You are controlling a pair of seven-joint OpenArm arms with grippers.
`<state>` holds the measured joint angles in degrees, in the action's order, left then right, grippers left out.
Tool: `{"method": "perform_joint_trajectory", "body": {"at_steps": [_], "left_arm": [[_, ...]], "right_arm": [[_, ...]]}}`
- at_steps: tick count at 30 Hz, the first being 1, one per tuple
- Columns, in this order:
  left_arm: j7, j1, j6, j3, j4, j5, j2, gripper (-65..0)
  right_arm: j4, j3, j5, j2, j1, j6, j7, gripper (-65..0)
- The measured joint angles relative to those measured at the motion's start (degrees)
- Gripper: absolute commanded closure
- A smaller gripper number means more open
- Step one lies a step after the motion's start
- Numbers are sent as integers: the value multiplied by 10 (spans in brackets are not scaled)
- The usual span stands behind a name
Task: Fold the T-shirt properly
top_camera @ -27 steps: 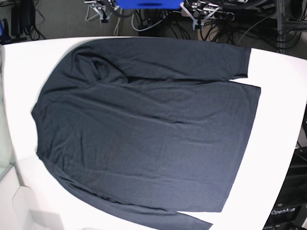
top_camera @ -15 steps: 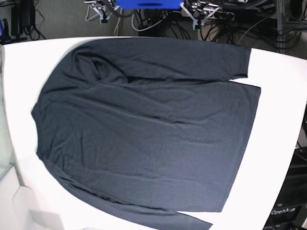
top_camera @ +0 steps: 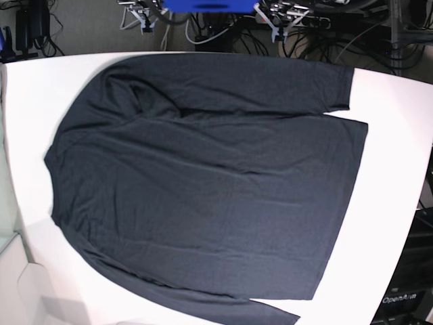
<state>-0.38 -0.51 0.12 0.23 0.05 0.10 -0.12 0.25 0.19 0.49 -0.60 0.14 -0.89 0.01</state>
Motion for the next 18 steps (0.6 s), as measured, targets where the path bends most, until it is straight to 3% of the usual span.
{"method": "perform_joint_trajectory", "body": {"at_steps": [18], "left_arm": [[0, 2, -2, 0, 0, 0, 0, -2]], "right_arm": [[0, 0, 0, 4, -2, 0, 30, -3]]}}
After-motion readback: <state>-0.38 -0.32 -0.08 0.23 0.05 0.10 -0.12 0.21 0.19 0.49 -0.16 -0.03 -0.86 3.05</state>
